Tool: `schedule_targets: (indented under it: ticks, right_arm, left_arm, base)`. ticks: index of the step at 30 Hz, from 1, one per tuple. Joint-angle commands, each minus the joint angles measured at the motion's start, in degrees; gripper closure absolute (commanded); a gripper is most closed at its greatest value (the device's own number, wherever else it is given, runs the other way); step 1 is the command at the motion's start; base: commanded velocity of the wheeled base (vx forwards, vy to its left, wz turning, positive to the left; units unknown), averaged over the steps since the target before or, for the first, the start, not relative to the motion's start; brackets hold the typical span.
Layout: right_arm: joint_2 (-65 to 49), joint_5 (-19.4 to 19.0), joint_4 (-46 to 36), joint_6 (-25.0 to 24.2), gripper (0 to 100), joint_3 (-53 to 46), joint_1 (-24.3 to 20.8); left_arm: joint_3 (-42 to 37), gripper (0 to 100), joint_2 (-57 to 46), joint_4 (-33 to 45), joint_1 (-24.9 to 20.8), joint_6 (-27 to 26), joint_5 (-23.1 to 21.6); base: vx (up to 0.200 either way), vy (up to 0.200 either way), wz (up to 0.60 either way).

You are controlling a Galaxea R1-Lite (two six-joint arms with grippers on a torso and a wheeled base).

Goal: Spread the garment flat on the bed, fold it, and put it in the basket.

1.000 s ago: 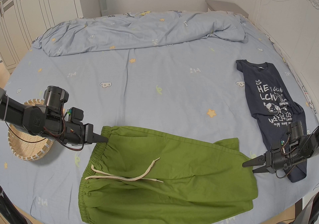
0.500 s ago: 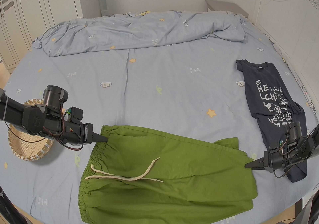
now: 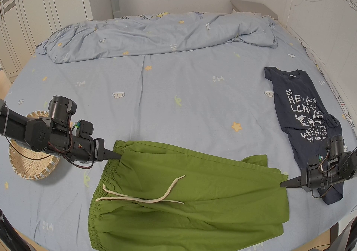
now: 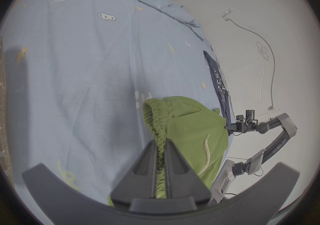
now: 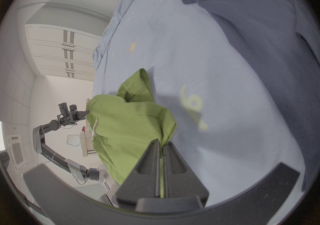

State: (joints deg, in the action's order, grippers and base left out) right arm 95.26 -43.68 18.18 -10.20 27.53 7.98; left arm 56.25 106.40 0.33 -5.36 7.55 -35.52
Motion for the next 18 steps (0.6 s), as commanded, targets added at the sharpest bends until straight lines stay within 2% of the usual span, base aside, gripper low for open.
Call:
schedule_targets:
  ticks: [1, 7, 18]
  right_arm:
    - [-5.52, 0.0, -0.16, 0.1, 100, -0.72, -0.6]
    - [-12.38, 0.09, -1.04, -0.34, 100, -0.72, -2.45]
    - [-21.25, 0.17, -10.88, -0.34, 100, 4.99, -3.33]
  left_arm:
    - [0.0, 100, -0.32, 0.02, 0.09, 0.01, 0.02]
    - [0.0, 100, -1.46, 0.02, 0.62, 0.1, 0.02]
    - [-0.09, 100, -4.97, 0.11, 2.38, 0.19, -0.07]
  base:
    - [0.0, 0.0, 0.0]
    - [0.0, 0.0, 0.0]
    - [0.0, 0.0, 0.0]
